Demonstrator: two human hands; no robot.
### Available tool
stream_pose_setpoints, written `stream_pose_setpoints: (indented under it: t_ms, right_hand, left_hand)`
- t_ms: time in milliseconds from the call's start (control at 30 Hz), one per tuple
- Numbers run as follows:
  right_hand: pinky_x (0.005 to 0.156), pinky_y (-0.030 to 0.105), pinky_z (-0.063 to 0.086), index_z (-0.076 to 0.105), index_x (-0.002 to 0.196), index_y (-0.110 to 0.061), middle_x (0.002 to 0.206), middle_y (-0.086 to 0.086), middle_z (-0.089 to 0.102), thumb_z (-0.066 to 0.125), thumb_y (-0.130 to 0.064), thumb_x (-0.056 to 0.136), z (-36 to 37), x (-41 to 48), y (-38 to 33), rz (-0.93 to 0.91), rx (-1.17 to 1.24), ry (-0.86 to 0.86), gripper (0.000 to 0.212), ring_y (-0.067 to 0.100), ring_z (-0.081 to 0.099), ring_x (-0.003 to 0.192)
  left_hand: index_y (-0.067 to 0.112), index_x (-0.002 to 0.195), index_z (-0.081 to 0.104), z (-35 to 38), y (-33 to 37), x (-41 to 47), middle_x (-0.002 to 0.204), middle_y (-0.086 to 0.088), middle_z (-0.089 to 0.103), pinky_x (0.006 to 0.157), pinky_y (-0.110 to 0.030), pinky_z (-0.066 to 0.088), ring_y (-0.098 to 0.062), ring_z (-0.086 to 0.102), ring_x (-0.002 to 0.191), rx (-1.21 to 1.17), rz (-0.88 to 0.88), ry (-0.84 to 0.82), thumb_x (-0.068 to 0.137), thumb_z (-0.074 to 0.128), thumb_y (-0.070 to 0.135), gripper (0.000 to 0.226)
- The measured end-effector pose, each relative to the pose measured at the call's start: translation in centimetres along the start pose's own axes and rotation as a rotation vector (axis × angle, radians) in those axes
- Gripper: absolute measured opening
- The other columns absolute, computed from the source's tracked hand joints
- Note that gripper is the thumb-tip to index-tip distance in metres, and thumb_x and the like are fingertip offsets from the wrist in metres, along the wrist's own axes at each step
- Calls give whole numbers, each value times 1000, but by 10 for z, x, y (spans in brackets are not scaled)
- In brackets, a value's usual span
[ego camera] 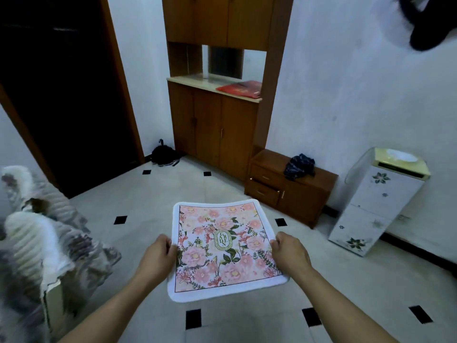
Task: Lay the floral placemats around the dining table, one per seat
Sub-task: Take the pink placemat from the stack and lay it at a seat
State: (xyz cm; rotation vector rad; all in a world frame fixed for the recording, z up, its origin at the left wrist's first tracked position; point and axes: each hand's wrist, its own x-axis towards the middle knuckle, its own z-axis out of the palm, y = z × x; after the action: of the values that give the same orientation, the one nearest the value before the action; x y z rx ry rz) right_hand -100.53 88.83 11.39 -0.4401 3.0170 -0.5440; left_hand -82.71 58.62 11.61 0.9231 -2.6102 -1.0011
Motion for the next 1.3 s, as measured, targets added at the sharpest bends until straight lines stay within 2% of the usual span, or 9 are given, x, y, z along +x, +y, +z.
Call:
stream_pose_setpoints:
  t_ms: [267,400,500,567,767,967,1133,1233,1300]
  right_hand:
    - [50,29,32,37,68,-27,65,-8,47,42,-38,94,54,196,-94,-231,50,-62,28,14,49,61]
    - [54,30,33,44,73,-24,69,-4,51,43,-37,93,77,295,-176,-421,76,-136,24,22,52,66]
    - [49,28,29,43,71,-23,68,-3,51,42,-35,93,100,349,-254,-549,78,-214,25,20,51,63]
    - [47,26,27,41,68,-23,65,-5,51,43,-34,93,114,374,-304,-617,98,-246,27,15,50,60]
    - [50,29,31,38,65,-23,63,-5,49,44,-31,91,177,433,-460,-781,110,-314,29,18,50,61]
    - [47,26,29,41,66,-21,64,-4,52,44,-32,91,230,489,-592,-803,95,-349,27,14,50,59]
    - [48,26,31,43,68,-23,65,-5,53,45,-31,92,262,529,-695,-852,110,-360,26,14,52,60]
    - [50,27,34,43,70,-24,65,-5,54,45,-32,93,287,549,-762,-941,109,-397,24,15,54,61]
    - [52,29,37,45,70,-24,66,-5,54,45,-32,93,309,561,-820,-1027,124,-411,24,17,54,63]
  left_hand:
    - [19,79,45,-19,-20,147,71,0,61,56,-32,43,-16,57,64,50,-145,133,93,49,27,17]
    - [16,82,48,-52,-30,206,72,-2,62,58,-34,45,-19,58,65,49,-279,264,93,50,24,14]
    - [20,79,46,-84,-47,235,72,0,62,50,-30,41,-15,59,63,26,-386,357,95,48,24,16]
    - [23,77,44,-104,-63,248,71,0,61,48,-24,36,-11,58,61,13,-436,415,96,48,25,20]
    - [23,74,40,-162,-144,310,68,1,57,49,-28,32,-12,51,60,-22,-551,568,95,49,25,23]
    - [25,73,41,-233,-217,402,69,2,57,50,-25,32,-10,51,60,-9,-543,600,97,49,27,25]
    - [26,75,39,-294,-258,467,71,0,58,50,-29,35,-12,55,62,-6,-586,625,97,47,28,23]
    - [25,81,44,-319,-289,492,69,-2,62,42,-16,37,-6,60,54,-18,-659,644,98,46,31,18]
    - [25,80,45,-334,-312,507,64,-1,60,37,-12,38,4,61,55,-48,-710,717,98,47,31,20]
